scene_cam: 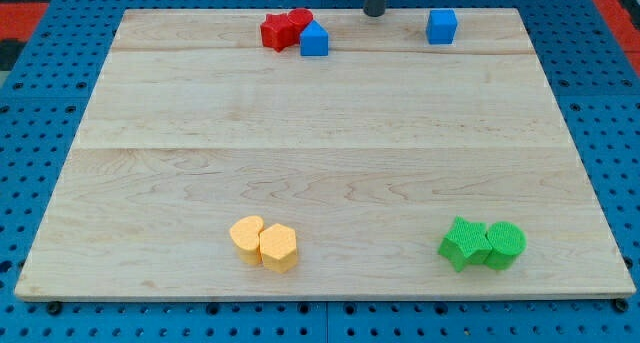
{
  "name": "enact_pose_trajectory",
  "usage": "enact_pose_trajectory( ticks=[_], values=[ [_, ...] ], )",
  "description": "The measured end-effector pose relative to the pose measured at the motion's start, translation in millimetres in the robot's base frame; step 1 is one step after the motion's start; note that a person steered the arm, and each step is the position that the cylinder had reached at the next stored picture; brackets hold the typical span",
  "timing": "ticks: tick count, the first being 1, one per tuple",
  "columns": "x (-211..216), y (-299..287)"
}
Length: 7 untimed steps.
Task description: Move the blue cube towards the bottom side of the board
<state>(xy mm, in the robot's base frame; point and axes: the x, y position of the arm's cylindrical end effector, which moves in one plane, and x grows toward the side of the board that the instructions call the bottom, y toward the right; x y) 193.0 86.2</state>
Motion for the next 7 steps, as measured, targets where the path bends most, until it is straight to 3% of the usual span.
enact_pose_trajectory(
  ticks=[2,5,7],
  values=[
    [-0.1,60.0],
    [48.8,66.8],
    [48.8,83.9]
  ],
)
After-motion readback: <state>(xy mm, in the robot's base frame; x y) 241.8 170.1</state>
